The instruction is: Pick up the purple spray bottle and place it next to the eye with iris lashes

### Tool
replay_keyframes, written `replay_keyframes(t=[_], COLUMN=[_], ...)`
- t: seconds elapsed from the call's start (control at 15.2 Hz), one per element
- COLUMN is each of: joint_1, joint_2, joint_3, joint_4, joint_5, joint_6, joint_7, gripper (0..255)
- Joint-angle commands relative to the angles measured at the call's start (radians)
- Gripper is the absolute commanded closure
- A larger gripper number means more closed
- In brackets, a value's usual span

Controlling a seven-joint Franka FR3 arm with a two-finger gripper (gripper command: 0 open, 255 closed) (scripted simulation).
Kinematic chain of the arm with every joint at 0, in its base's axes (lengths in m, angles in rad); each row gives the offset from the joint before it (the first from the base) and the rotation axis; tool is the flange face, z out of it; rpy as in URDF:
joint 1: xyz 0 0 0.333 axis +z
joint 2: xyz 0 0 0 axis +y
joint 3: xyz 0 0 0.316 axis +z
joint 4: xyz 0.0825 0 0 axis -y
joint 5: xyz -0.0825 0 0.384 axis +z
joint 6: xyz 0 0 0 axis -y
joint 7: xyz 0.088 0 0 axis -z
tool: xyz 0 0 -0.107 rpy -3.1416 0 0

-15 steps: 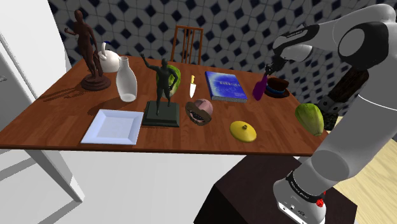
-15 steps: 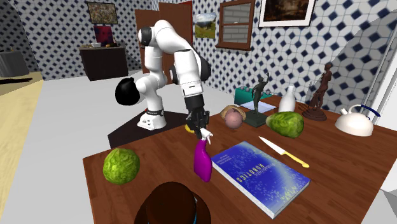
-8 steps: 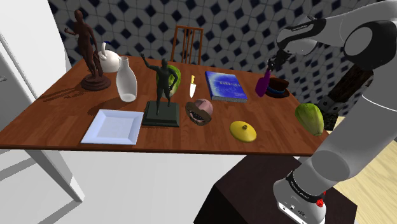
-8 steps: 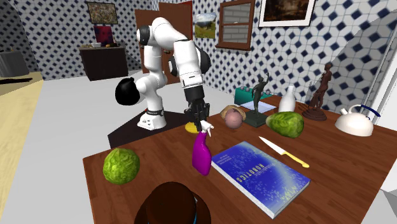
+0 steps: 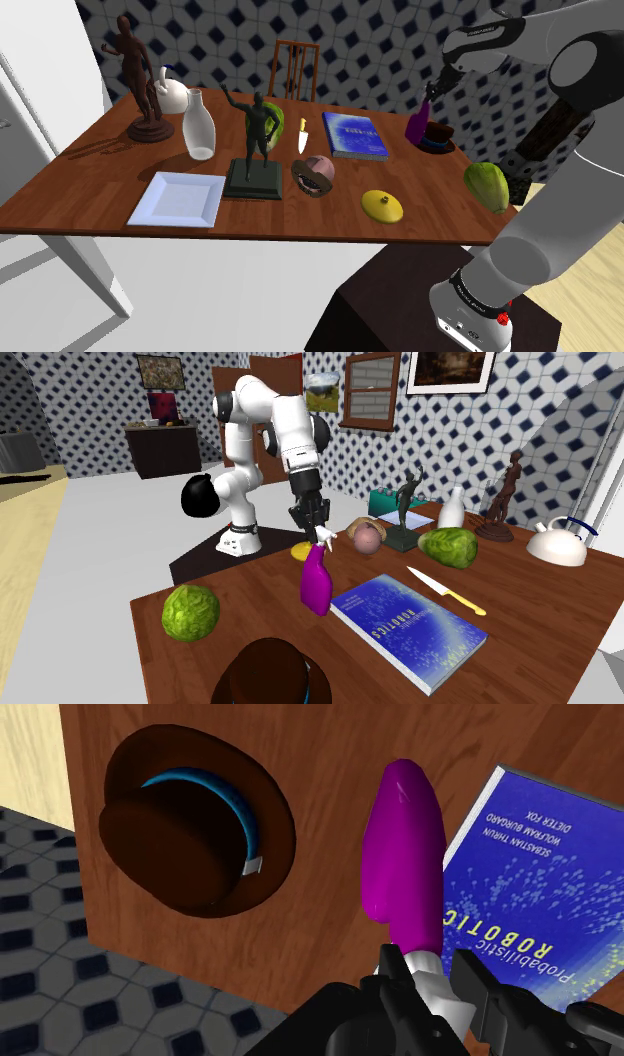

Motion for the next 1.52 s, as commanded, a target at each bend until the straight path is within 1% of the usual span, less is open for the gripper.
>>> replay_keyframes(t=[0.0, 0.73, 1.45], joint_1=[0.001, 0.001, -0.008], joint_2=[-0.006, -0.022, -0.006], joint_3=[-0.001, -0.005, -0.010], joint_4=[0.020, 0.150, 0.317], joint_5=[-0.007, -0.028, -0.023], joint_6=[-0.025, -0.168, -0.321], joint_7=[0.007, 0.026, 0.030], gripper=[255, 255, 255])
